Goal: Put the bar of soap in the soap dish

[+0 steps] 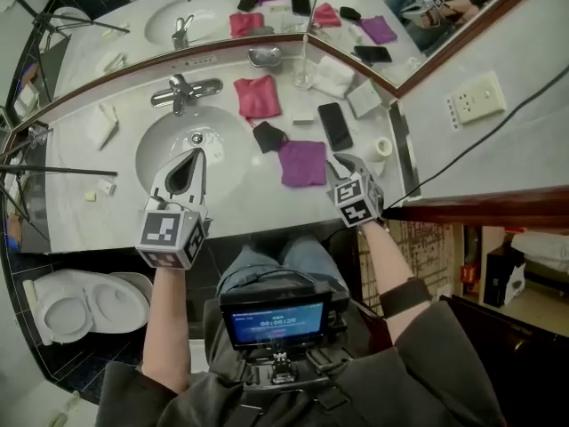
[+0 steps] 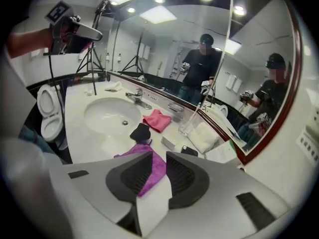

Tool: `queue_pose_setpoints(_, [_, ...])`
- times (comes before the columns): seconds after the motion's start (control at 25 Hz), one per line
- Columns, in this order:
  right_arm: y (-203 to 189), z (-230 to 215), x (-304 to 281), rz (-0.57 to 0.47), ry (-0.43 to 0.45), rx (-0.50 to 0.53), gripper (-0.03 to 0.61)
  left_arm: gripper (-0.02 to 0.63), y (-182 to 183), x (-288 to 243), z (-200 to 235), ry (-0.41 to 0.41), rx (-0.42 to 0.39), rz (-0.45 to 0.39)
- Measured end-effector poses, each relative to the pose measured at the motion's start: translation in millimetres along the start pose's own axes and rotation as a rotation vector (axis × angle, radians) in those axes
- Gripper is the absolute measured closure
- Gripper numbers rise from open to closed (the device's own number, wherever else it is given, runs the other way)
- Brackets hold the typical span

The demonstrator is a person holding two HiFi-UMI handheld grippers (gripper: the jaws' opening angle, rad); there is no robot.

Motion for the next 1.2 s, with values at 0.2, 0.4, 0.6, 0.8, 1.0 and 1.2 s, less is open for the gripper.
queue_pose_setpoints(0.2, [19.3, -7.0, -22.0, 0.04, 0.098, 0.248, 0.364, 0.609, -1.9, 2.5, -11.1, 0.02, -0.021, 0.007])
queue_pose_setpoints(0.4, [39.9, -24.9, -56.3, 0.091, 0.204, 0.51, 0.277, 0.609, 0.6, 1.2, -24.8, 0.109, 0.014, 0.003])
queue_pose_setpoints(0.6, [54.3, -44.4, -94.9, 0.114, 0.318, 0.669, 0.233, 0.609, -2.0, -7.1, -54.8, 0.208, 0.076, 0.013])
queue_pose_setpoints(0.8, [45.7, -52.0, -140.7, 0.168, 0.429, 0.809, 0.221, 0.609, -15.1, -15.4, -82.6, 0.307, 0.102, 0.052])
queue_pose_setpoints(1.0, [31.5, -50.0, -173.1, 0.229, 0.494, 0.865, 0.221, 0.609, -30.4, -9.7, -90.9, 0.359, 0.067, 0.084])
queue_pose_setpoints(1.2, [15.0, -47.2, -196.9, 0.279, 0.54, 0.846, 0.243, 0.609, -18.2, -9.3, -94.6, 0.384, 0.131, 0.09])
Point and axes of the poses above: the fingertips, and each gripper's own axes: x backward along the fingers, z to its left, y out of its top, the point moved 5 cm from there along x, backward along the fingers, and after that the axes turned 4 degrees about -x, right-handed, at the moved point
